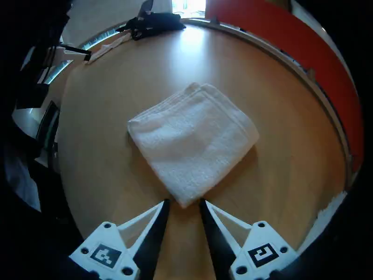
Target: Fold towel
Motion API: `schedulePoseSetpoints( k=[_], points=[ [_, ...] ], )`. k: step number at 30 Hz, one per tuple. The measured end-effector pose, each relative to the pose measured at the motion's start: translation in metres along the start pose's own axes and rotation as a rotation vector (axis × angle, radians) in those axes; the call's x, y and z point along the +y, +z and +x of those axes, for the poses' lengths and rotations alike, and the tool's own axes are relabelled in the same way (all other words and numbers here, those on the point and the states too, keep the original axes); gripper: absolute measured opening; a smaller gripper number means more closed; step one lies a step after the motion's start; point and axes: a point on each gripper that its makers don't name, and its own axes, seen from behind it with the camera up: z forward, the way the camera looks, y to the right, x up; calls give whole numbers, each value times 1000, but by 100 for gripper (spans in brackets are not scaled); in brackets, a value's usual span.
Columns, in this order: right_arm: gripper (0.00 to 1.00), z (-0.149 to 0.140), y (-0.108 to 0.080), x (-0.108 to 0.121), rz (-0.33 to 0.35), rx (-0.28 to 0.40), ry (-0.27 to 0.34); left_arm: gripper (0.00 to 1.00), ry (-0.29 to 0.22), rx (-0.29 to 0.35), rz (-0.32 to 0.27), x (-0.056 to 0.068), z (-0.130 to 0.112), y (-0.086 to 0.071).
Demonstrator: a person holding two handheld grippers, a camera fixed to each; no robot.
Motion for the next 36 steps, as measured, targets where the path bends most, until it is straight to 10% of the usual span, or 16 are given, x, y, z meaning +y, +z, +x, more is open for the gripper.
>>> schedulePoseSetpoints(
  k=[17, 36],
  points=[
    [5, 0, 3, 4, -15, 5, 21, 92, -5, 1, 0, -1, -2, -1],
    [4, 46, -33, 18, -55, 96, -17, 91, 9, 17, -8, -4, 3, -2]
  ],
)
